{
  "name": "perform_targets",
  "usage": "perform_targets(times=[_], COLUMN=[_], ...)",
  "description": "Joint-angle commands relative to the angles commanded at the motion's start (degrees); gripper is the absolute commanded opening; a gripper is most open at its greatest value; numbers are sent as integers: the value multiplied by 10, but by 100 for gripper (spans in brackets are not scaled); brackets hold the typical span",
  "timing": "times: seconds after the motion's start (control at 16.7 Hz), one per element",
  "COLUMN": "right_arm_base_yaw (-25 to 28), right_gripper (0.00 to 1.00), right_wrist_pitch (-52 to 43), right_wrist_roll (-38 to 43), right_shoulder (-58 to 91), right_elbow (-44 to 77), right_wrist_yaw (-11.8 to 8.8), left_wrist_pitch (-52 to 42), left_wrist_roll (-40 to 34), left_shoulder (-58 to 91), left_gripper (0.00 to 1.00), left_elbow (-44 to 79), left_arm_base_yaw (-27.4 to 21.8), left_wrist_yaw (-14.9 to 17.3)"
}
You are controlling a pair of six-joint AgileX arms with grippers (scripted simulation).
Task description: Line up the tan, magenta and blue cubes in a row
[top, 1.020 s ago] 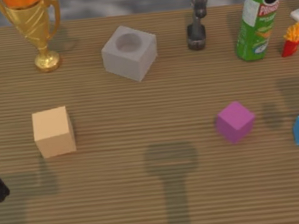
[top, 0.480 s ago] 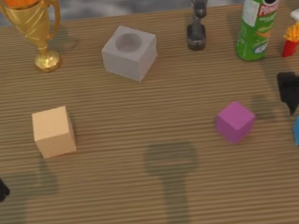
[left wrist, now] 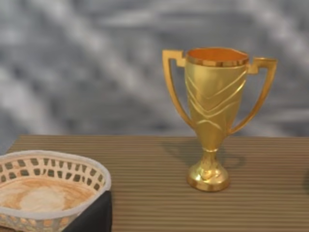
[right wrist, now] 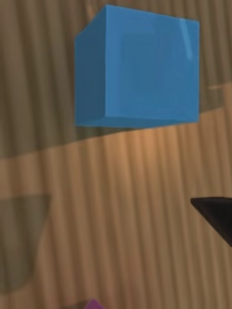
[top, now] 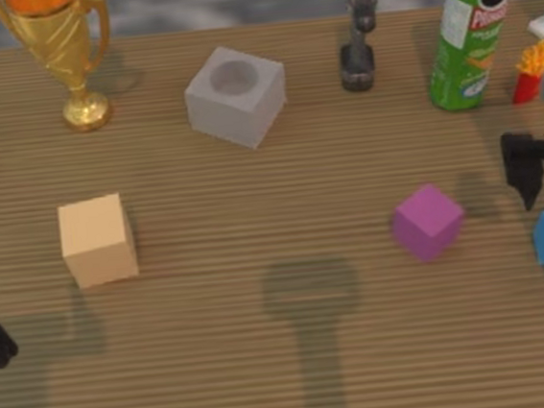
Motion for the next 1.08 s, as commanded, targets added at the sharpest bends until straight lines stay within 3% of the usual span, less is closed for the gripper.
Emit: perform_targets(times=[0.48,0.78,1.08], right_arm_base_yaw=[3,3,3], right_gripper=[100,100,62], right_wrist_pitch=[162,177,177], right_wrist_roll=[3,3,3], right_shoulder=[84,92,92], right_elbow=[-77,-84,-84], right_wrist_yaw=[1,1,1], left_wrist_pitch=[0,0,0], left_wrist_roll=[0,0,0], left_shoulder=[0,0,0], left_gripper=[100,100,100], left_elbow=[0,0,0], left_arm_base_yaw=[0,0,0], left_wrist_yaw=[0,0,0])
